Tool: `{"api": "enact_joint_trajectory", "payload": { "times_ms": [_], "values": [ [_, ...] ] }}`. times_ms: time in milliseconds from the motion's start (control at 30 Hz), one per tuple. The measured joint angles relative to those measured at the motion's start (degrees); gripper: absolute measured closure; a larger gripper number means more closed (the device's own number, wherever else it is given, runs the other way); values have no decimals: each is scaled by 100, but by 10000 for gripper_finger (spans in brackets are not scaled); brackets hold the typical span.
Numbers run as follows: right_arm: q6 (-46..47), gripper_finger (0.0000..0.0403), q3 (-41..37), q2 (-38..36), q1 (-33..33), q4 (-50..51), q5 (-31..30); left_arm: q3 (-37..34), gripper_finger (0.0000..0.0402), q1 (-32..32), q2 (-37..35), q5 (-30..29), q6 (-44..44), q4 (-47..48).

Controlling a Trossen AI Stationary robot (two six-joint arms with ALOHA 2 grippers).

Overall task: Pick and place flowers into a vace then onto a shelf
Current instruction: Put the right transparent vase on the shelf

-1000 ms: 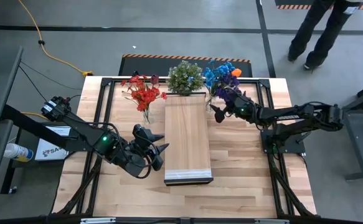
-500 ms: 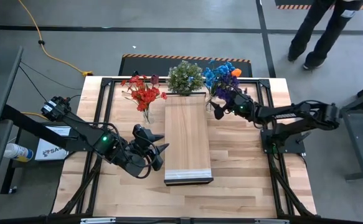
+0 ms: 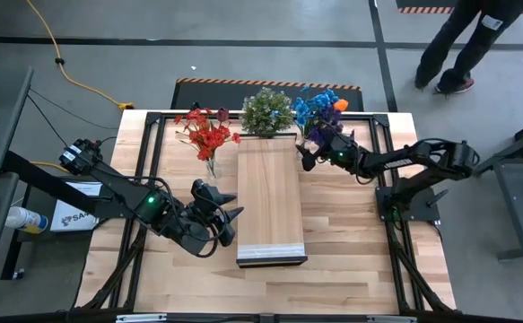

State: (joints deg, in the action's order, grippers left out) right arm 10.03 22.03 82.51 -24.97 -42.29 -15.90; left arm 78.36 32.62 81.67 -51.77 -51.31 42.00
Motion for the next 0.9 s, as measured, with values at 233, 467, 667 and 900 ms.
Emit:
{"api": "enact_joint_trajectory", "payload": {
  "times_ms": [233,467,667,900],
  "values": [
    [-242,66,403,250,0,202,19,-1,186,0,0,34,0,0],
    [-218,138,450,255,2,402,22,0,186,2,0,120,0,-2],
    [-217,207,449,251,0,449,40,-1,186,2,0,122,0,0],
    [-215,225,447,251,2,478,6,-1,186,2,0,122,0,0]
  ]
}}
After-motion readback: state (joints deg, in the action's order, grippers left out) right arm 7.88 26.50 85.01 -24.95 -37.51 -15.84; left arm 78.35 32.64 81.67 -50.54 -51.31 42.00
